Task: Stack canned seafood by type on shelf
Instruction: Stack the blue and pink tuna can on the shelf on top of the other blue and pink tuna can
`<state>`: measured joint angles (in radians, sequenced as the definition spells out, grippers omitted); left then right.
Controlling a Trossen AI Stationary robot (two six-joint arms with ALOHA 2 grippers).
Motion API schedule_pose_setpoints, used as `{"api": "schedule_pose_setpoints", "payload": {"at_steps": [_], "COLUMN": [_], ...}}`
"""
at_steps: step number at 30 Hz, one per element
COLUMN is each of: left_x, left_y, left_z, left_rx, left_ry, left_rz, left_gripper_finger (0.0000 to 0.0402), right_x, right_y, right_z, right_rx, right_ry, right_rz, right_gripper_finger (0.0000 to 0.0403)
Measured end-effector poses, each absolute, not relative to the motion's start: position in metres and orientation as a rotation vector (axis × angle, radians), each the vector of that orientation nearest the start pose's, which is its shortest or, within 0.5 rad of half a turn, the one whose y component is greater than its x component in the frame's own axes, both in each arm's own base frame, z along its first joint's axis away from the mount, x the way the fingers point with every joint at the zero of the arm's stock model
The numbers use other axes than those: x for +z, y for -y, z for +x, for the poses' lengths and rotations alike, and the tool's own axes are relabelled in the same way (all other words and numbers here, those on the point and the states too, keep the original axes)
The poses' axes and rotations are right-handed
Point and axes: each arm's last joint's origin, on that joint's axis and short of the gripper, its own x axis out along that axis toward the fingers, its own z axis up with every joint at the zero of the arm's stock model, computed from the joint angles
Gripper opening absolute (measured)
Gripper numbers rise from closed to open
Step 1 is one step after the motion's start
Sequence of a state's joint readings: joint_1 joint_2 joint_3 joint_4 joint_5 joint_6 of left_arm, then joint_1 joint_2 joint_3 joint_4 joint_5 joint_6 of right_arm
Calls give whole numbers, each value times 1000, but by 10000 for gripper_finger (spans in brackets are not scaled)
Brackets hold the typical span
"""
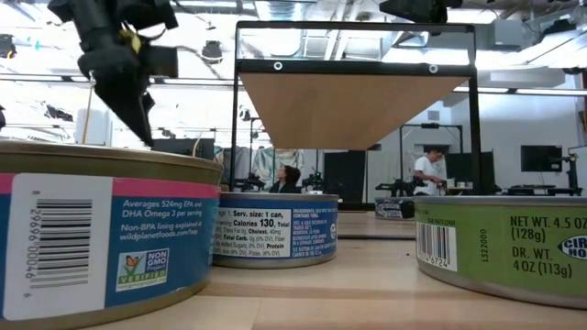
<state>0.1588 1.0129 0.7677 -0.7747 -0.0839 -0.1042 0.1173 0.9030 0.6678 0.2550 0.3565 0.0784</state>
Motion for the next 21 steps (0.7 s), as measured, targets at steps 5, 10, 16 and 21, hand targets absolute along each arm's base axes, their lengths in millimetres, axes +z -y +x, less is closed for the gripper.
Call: {"api": "schedule_pose_setpoints", "payload": {"at_steps": [5, 10, 16, 21], "left_x": [227, 207, 193, 186], "left_y": [-13, -7, -9, -17], "left_z": [182, 185, 191, 194], "left_rx": [72, 50, 110, 156], "left_ry": [-943, -1058, -1163, -1197], "left_rz": [-39, -78, -95, -110], "left_gripper_finger": [194, 194, 194, 172], "right_x": [314, 316, 316, 316], "right_y": [-14, -14, -13, -13], "right_z": [203, 203, 203, 203], "right_rx": [-238, -238, -239, -239], "right_ry": [33, 46, 54, 53], "right_rz": [84, 88, 89, 88], "right_gripper_finger": [317, 317, 317, 317]}}
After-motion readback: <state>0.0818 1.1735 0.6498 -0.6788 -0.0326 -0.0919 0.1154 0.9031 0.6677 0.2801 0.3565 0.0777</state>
